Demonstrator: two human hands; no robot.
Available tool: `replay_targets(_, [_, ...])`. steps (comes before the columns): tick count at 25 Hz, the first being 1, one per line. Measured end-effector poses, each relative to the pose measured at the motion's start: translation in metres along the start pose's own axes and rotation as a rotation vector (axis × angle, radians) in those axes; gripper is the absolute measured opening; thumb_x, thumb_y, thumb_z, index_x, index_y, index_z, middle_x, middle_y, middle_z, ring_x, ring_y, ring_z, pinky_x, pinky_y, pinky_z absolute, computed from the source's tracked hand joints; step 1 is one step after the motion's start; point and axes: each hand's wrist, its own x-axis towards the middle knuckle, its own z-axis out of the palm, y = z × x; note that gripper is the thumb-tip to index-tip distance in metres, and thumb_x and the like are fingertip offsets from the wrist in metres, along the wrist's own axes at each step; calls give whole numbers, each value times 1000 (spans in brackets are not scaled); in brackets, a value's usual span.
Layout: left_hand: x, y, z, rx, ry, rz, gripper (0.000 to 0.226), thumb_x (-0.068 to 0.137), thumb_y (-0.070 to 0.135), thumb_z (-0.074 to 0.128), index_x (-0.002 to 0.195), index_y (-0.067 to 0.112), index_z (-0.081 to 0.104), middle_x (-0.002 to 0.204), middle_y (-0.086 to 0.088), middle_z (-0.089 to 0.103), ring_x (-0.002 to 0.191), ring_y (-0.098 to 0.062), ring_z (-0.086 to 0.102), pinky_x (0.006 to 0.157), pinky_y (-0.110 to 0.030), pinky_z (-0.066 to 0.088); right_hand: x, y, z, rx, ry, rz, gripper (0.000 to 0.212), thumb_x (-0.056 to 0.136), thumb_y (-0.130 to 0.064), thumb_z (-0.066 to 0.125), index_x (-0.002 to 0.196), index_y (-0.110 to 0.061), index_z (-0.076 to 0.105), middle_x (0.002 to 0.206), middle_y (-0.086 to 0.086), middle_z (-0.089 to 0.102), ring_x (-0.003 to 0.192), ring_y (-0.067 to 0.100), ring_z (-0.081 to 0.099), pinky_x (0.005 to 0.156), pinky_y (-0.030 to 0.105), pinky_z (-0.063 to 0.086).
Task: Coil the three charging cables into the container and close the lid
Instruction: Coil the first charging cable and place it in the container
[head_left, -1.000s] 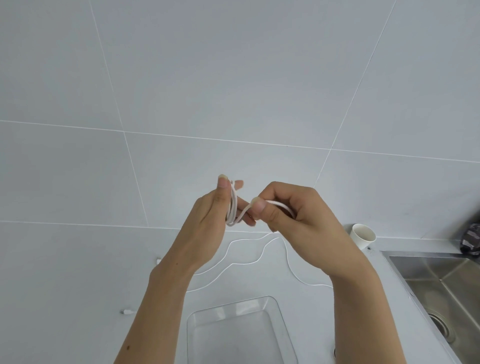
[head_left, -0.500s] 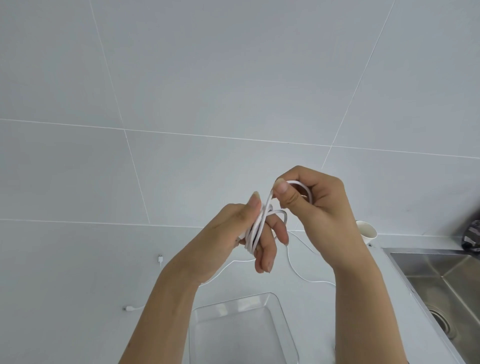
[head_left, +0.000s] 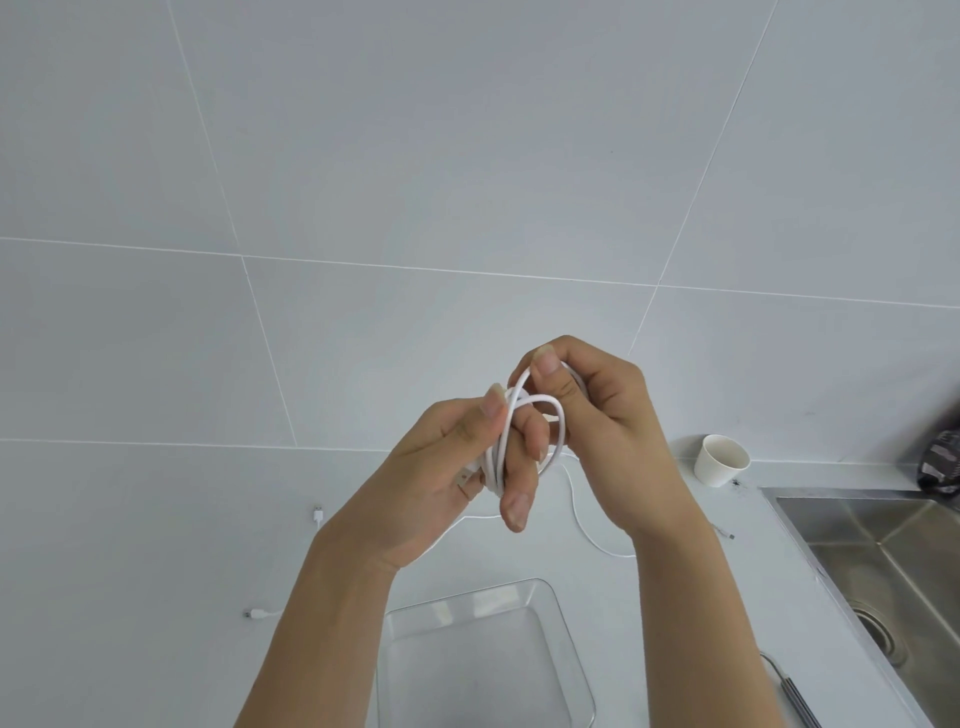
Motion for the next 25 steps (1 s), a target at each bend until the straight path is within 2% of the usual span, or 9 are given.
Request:
replay_targets(3, [1,-3,-1,44,79,-22,49,96,56,42,80,17,67,60,3,68,58,-12,62,64,-19,48,1,4,4,-59,51,-16,29,104,-19,49,83,-3,61,58,-11,60,55,7,60,55,16,50])
replay_targets(6, [4,-8,-3,104,153,-11,52,96,57,43,77,17,69,63,0,69,63,-16,65,65,-25,50,2,8,7,-140,132,-44,29,104,-20,51,80,-7,61,60,-13,58,55,3,56,55,12,46])
replay_targets(9, [7,-13,-3,167,220,18,47,101,49,40,85,13,65,70,-3,71,66,-21,67,68,-25,51,4,14,7,-216,210,-35,29,102,-28,53,78,-17,63,60,-12,59,56,7,55,53,26,47])
replay_targets(11, [8,-17,-3,284,296,55,45,104,42,37,84,10,61,71,-2,71,66,-20,67,70,-24,52,5,17,7,-254,257,-22,28,102,-31,54,78,-21,64,62,-10,61,59,10,56,58,35,48])
replay_targets(14, [10,-22,1,543,433,123,38,107,31,33,80,16,55,69,4,66,66,-12,64,70,-17,48,5,21,8,-288,292,-30,27,102,-34,54,80,-21,64,64,-5,64,60,9,58,58,26,47])
replay_targets(17, [12,-26,6,761,555,162,38,106,31,30,75,21,49,66,7,56,63,-7,54,63,-12,39,5,22,10,-298,309,-32,25,102,-32,55,80,-22,64,65,-9,63,60,6,58,58,14,43])
replay_targets(21, [12,-28,4,949,594,172,37,105,35,28,74,21,44,61,13,41,57,-5,43,55,-11,32,5,24,8,-290,317,-29,23,101,-30,58,82,-18,65,65,-9,63,59,9,60,57,15,45])
replay_targets(23, [12,-30,3,986,590,157,37,104,38,27,75,22,45,59,14,44,57,-5,47,54,-10,33,5,24,6,-300,328,-20,21,99,-29,60,84,-17,64,64,-12,60,57,8,55,57,18,44])
replay_targets(25, [10,-31,1,982,610,125,36,104,39,26,80,24,49,63,9,53,62,-10,53,54,-11,35,5,25,5,-287,316,1,17,99,-30,61,87,-17,62,68,-11,61,59,16,57,58,27,48])
